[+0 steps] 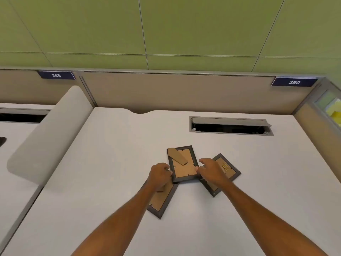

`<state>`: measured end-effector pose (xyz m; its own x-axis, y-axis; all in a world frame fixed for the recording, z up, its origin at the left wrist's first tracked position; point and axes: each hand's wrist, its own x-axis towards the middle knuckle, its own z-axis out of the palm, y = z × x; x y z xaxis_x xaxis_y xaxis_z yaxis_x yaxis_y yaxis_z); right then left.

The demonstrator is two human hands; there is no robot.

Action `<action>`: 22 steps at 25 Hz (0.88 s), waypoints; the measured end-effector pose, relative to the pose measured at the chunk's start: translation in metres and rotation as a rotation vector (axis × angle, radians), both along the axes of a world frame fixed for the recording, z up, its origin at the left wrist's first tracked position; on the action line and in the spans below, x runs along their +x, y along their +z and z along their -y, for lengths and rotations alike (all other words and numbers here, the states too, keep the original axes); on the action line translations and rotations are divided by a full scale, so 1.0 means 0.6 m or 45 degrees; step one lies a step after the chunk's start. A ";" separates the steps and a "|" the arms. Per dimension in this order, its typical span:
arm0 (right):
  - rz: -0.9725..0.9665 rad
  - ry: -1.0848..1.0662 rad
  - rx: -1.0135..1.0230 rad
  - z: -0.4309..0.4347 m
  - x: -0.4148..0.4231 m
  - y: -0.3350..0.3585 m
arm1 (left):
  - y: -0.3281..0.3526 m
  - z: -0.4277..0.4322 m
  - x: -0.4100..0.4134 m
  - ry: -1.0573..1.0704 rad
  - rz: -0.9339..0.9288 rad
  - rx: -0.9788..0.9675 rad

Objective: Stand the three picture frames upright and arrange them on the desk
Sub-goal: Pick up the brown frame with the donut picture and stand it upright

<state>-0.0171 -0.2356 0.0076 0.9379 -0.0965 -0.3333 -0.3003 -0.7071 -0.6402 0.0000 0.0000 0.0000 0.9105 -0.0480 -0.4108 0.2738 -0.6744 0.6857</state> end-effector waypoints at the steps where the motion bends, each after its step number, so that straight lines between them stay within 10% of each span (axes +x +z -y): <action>1: -0.016 -0.012 0.014 -0.004 0.001 -0.005 | -0.008 0.003 -0.001 -0.002 -0.021 -0.044; 22: 0.063 -0.213 0.155 -0.004 0.035 -0.028 | -0.022 0.046 0.008 0.716 -0.193 -0.441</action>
